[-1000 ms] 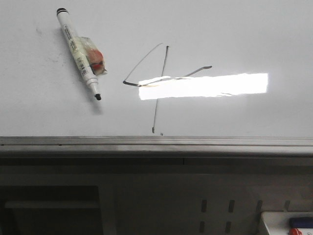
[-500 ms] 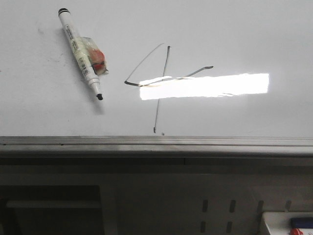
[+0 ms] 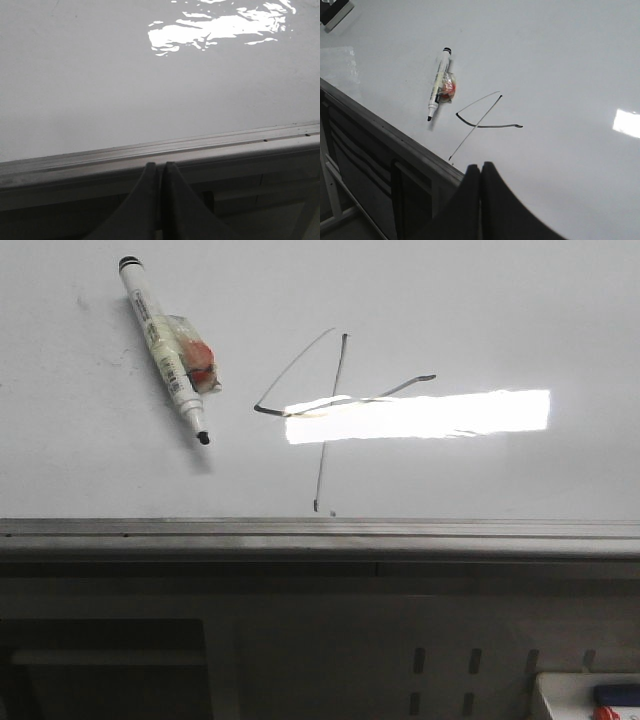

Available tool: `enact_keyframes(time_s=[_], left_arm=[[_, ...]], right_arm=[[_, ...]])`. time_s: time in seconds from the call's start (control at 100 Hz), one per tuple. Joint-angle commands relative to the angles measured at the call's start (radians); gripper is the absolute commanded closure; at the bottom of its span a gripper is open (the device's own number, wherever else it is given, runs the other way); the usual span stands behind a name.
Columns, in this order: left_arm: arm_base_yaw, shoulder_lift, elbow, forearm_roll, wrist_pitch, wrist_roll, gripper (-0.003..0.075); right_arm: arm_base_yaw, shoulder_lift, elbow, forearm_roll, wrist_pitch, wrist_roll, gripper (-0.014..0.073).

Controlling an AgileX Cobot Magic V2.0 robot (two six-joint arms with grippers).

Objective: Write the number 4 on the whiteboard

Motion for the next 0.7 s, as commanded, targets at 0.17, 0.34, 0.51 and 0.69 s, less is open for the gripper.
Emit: enact_keyframes(time_s=[0.17, 0.34, 0.51, 0.69], left_arm=[[0.0, -0.024, 0.034, 0.002, -0.05, -0.012, 0.0741], [0.0, -0.024, 0.034, 0.002, -0.05, -0.012, 0.0741], [0.0, -0.024, 0.034, 0.002, -0.05, -0.012, 0.0741], [0.0, -0.024, 0.034, 0.002, -0.05, -0.012, 0.0741]], right_arm=[[-0.004, 0.012, -0.026, 0.004, -0.074, -0.001, 0.0648], [-0.004, 0.012, -0.026, 0.004, -0.074, -0.001, 0.0648], [-0.004, 0.012, -0.026, 0.004, -0.074, -0.001, 0.0648], [-0.011, 0.012, -0.006, -0.039, -0.104, -0.001, 0.0648]])
